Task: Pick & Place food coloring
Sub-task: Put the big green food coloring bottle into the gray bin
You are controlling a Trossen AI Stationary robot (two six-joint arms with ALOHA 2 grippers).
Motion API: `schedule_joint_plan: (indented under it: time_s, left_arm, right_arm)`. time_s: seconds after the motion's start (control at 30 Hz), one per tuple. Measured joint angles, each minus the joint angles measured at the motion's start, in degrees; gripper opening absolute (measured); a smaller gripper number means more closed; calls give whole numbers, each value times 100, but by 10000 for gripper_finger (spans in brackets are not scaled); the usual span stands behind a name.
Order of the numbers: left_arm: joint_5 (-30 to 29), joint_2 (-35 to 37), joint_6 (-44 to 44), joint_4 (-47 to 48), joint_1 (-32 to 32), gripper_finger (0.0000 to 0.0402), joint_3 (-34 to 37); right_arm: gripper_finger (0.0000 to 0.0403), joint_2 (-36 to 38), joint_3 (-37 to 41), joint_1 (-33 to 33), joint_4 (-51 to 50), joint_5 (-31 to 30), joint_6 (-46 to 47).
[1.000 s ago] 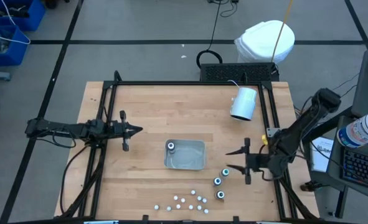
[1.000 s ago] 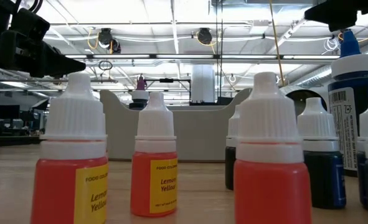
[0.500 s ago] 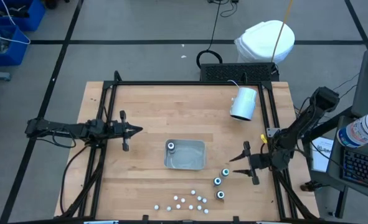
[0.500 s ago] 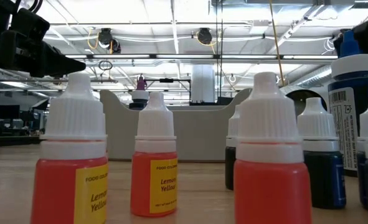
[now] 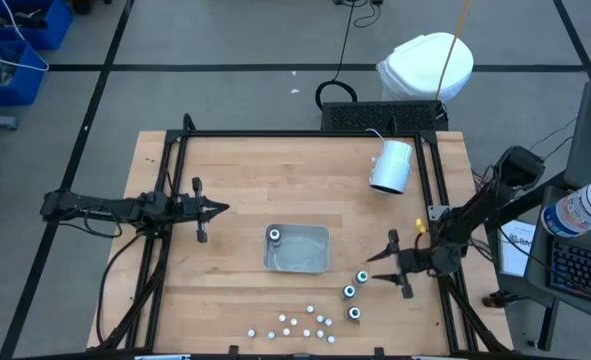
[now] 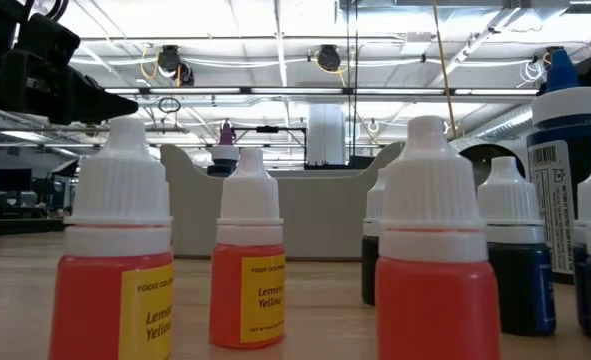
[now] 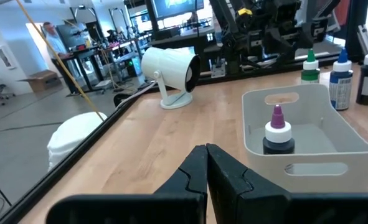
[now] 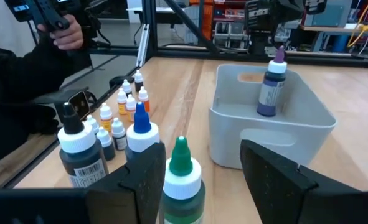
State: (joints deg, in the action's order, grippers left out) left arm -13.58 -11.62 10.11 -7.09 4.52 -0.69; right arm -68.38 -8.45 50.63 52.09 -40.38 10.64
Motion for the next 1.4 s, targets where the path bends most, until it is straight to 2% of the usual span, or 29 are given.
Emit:
schedule_joint_plan:
  time_s: [0.3,0.43,0.93,1.4]
  left_arm:
    - [4,0,-39,0,0,10,0]
    - [6,0,-6,0,2,10,0]
    - [2,0,140,0,1,10,0]
    - [2,0,118,0,0,10,0]
  right_arm:
    - [199,-1193,-632,-2,162,2,-143]
    - [199,-1480,-838,-2,170,-1,-289]
    - [199,-1516,-807,-197,-21,-49,47]
    - [199,-1534,-793,-175,304,338,-526]
